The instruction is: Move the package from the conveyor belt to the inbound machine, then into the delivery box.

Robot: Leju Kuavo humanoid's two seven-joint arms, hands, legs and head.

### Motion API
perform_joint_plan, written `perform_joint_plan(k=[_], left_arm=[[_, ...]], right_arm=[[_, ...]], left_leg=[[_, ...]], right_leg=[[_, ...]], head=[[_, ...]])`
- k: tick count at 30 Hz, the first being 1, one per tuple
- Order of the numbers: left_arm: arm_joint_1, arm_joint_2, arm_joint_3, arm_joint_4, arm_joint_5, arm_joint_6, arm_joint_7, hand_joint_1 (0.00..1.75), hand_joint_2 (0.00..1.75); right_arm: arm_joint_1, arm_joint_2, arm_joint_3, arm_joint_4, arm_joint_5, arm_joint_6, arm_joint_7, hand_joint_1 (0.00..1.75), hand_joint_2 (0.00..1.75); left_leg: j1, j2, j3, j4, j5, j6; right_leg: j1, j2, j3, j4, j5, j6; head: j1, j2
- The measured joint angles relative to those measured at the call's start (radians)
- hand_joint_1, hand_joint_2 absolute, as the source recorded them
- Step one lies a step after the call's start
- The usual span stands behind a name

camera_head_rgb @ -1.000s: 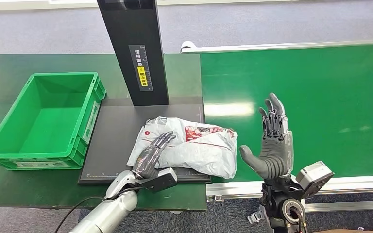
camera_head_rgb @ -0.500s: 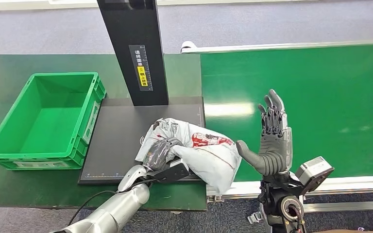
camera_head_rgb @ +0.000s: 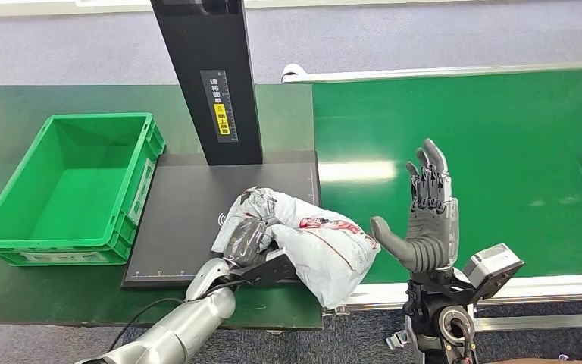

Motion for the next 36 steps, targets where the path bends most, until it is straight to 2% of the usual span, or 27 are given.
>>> perform_joint_plan(k=[3,5,7,8,12,16,21,26,29,36], left_arm=[[0.009,0.006,0.015,-0.003,-0.002,0.084,-0.027,1.75,1.75],[0.038,0.012,0.042,-0.057,-0.056,0.164,-0.068,1.75,1.75],[0.087,0.026,0.095,-0.223,-0.141,0.207,-0.075,1.75,1.75],[0.105,0.038,0.122,-0.328,-0.172,0.210,-0.048,1.75,1.75],[0.116,0.127,0.198,-0.693,-0.224,0.216,0.095,1.75,1.75],[0.107,0.236,0.300,-0.872,-0.204,0.224,0.138,1.75,1.75],[0.096,0.365,0.486,-0.906,-0.138,0.227,0.127,1.75,1.75],[0.111,0.452,0.676,-0.861,-0.107,0.226,0.114,1.75,1.75],[0.117,0.483,0.754,-0.813,-0.120,0.226,0.110,1.75,1.75],[0.098,0.525,0.840,-0.650,-0.187,0.227,0.137,1.75,1.75]], right_arm=[[0.002,0.002,-0.008,-0.001,0.004,-0.008,0.002,0.00,1.75],[0.004,0.004,-0.014,-0.001,0.007,-0.017,0.011,0.00,1.75],[0.008,0.005,-0.023,0.001,0.007,-0.025,0.016,0.00,1.75],[0.011,0.004,-0.028,0.003,0.006,-0.028,0.014,0.00,1.75],[0.029,0.001,-0.053,0.019,0.005,-0.038,-0.002,0.00,1.75],[0.052,-0.002,-0.078,0.027,0.005,-0.052,-0.012,0.00,1.75],[0.106,-0.002,-0.107,0.010,0.005,-0.060,-0.013,0.00,1.75],[0.149,-0.002,-0.120,-0.012,0.006,-0.044,-0.013,0.00,1.75],[0.159,-0.002,-0.122,-0.023,0.006,-0.043,-0.013,0.00,1.75],[0.170,0.000,-0.127,-0.043,0.014,-0.038,-0.011,0.00,1.75]], left_leg=[[0.000,0.000,0.000,0.000,0.000,0.000],[0.000,0.000,0.000,0.000,0.000,0.000],[0.000,0.001,-0.002,0.000,0.000,0.000],[0.000,0.001,-0.002,0.000,0.000,0.000],[0.001,0.002,-0.002,0.000,0.000,0.000],[0.001,0.002,-0.002,-0.001,0.000,-0.001],[0.001,0.003,-0.002,-0.001,0.000,-0.001],[0.001,0.003,-0.002,-0.001,0.000,-0.001],[0.001,0.003,-0.002,-0.001,0.000,-0.001],[0.001,0.004,-0.001,-0.001,0.000,-0.001]], right_leg=[[0.000,0.000,0.000,0.000,0.000,0.000],[0.000,0.000,-0.001,0.000,0.000,0.000],[0.000,0.000,-0.002,0.000,0.000,0.000],[0.000,0.000,-0.003,0.000,0.000,0.000],[0.001,0.001,-0.003,0.001,0.000,0.000],[0.001,0.001,-0.003,0.001,0.000,-0.001],[0.001,0.001,-0.003,0.001,-0.001,-0.001],[0.001,0.001,-0.003,0.001,-0.001,-0.001],[0.001,0.001,-0.003,0.001,-0.001,-0.001],[0.001,0.001,-0.003,0.001,0.000,-0.001]], head=[[0.000,0.000],[0.000,0.000],[0.000,0.000],[0.000,0.000],[0.000,0.000],[0.000,0.000],[0.000,0.000],[0.000,0.000],[0.000,0.000],[0.000,0.000]])
